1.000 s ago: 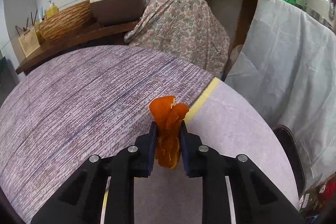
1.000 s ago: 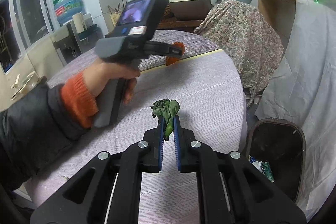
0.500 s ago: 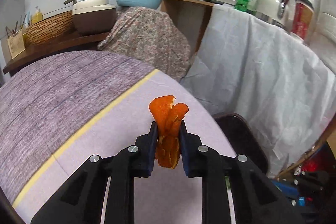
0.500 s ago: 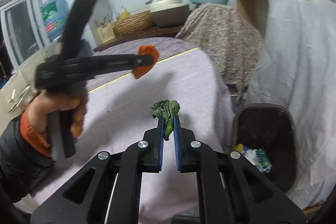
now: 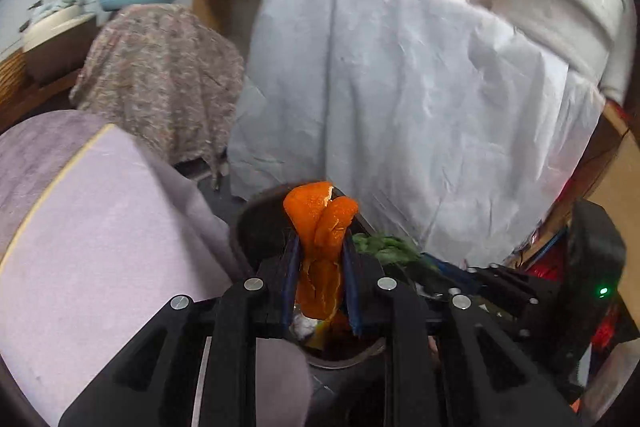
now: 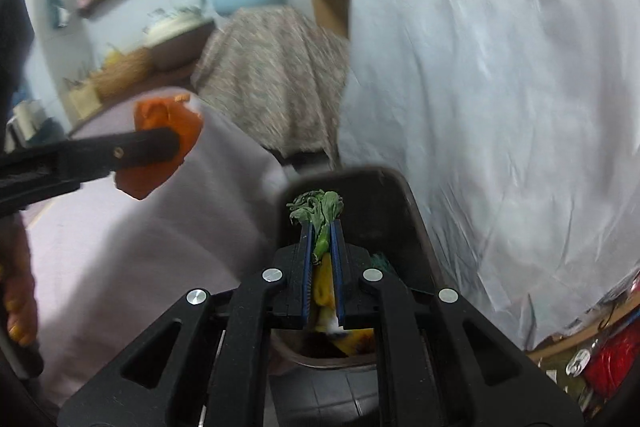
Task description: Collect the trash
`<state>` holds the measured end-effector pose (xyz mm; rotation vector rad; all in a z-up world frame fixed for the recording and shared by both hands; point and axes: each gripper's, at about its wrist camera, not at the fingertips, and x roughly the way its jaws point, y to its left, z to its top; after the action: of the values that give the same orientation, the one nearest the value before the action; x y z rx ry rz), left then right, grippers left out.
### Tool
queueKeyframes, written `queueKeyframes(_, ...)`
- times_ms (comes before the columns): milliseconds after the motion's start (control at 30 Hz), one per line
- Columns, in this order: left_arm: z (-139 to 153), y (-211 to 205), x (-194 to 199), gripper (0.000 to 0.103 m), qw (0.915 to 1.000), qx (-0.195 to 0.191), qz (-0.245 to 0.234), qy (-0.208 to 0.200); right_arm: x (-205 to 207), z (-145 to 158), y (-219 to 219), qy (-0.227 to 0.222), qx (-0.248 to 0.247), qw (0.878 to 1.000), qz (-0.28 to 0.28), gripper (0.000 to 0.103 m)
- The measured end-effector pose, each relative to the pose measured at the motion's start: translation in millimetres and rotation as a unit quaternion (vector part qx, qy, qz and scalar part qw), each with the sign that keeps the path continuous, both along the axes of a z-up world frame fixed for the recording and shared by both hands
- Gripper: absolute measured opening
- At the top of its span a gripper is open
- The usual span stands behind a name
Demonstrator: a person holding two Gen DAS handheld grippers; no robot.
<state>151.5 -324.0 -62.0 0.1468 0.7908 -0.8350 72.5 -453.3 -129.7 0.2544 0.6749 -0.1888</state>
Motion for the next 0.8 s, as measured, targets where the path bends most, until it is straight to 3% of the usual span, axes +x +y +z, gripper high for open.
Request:
queueKeyframes(167, -43, -45, 13, 0.026, 0.9979, 0.053, -0.002, 0.037, 12, -40, -29, 0.023, 0.043, 0.999, -0.022, 0.013)
queueKeyframes(233, -55, -54, 19, 0.031, 0.9964, 0.069, 0.004, 0.049, 13, -51, -34, 0.034, 0.045, 0.998, -0.034, 0.029)
queueKeyframes(267, -58, -56, 21, 0.033, 0.9961, 0.072, 0.007, 0.051, 12, -56, -36, 0.037, 0.046, 0.998, -0.039, 0.046)
queueKeyframes(300, -60, -57, 23, 0.042, 0.996, 0.073, 0.01, 0.051, 9, -60, -37, 0.036, 0.043, 0.997, -0.045, 0.057)
queueKeyframes(333, -60, -57, 23, 0.053, 0.9962, 0.072, 0.013, 0.047, 7, -63, -39, 0.035, 0.038, 0.997, -0.05, 0.057)
queueKeyframes(400, -59, -56, 20, 0.063, 0.997, 0.07, 0.015, 0.029, 5, -68, -40, 0.041, 0.031, 0.997, -0.056, 0.058)
queueKeyframes(500, -52, -54, 13, 0.075, 0.9976, 0.067, 0.016, 0.01, 0, -71, -40, 0.041, 0.028, 0.997, -0.063, 0.065)
queueKeyframes(600, -34, -43, 4, 0.079, 0.9986, 0.05, 0.016, -0.006, 0, -66, -36, 0.038, 0.018, 0.996, -0.073, 0.066)
queueKeyframes(667, -14, -25, -5, 0.086, 0.9987, 0.033, 0.018, -0.033, -3, -54, -29, 0.027, 0.008, 0.997, -0.074, 0.07)
queueKeyframes(700, -7, -17, -9, 0.089, 0.9984, 0.028, 0.02, -0.044, -5, -45, -23, 0.019, -0.001, 0.997, -0.075, 0.078)
queueKeyframes(800, 20, 22, -26, 0.097, 0.9953, 0.006, 0.032, -0.091, -9, -20, -3, -0.015, -0.014, 0.998, -0.067, 0.08)
